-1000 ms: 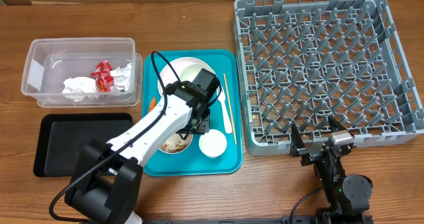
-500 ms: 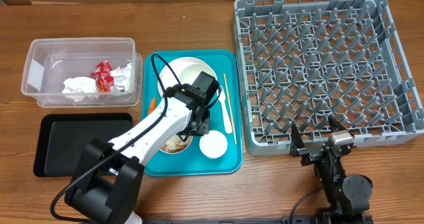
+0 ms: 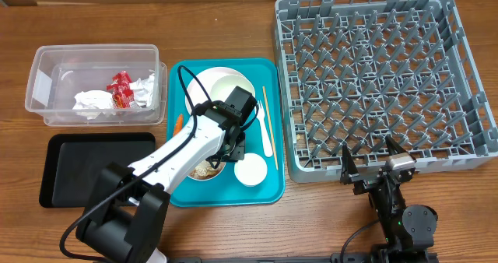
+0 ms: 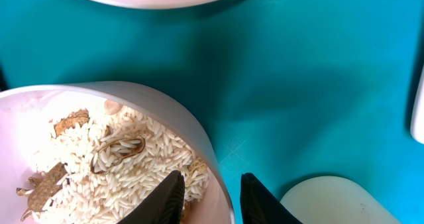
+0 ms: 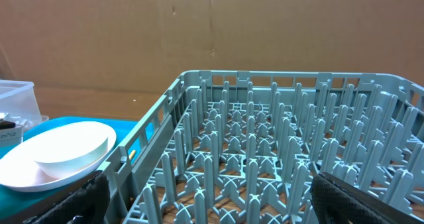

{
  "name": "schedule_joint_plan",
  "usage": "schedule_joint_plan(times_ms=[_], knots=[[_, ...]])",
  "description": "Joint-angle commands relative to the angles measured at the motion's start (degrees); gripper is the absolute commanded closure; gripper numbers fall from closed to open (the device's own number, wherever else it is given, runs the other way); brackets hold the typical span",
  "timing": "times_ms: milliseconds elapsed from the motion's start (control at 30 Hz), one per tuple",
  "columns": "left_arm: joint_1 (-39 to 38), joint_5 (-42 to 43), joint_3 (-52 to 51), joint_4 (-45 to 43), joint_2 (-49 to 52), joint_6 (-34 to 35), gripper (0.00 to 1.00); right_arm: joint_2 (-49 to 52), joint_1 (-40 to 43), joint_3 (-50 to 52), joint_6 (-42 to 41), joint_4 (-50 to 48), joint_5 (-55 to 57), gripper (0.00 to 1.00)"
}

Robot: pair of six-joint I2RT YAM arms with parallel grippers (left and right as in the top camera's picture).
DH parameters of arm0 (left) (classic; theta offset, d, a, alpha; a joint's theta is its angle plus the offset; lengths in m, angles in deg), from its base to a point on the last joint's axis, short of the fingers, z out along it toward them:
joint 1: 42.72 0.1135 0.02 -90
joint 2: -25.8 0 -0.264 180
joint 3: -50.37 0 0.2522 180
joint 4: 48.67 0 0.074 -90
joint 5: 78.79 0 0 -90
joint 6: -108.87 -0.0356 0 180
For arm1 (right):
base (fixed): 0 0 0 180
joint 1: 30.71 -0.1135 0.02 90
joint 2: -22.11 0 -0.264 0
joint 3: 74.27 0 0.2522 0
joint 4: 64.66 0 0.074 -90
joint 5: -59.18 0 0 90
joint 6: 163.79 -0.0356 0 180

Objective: Sort waste into correct bins and load items into the dishwasher
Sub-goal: 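Lower the left gripper onto the rim of the rice bowl and grasp it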

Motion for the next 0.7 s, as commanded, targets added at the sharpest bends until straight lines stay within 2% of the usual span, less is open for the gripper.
schedule_joint_plan(times_ms=[0,667], knots=[[0.11,0.20,-0.44,-0.26,0.07,0.26,0.71,-0.50,0.28,0.61,0.20,-0.28,0.50,0.00],[0.22,-0.42,-1.81,-1.92,0.09,1.03,0.79,-0.50,0.28,0.61,0.20,-0.28,0.50,0.00]])
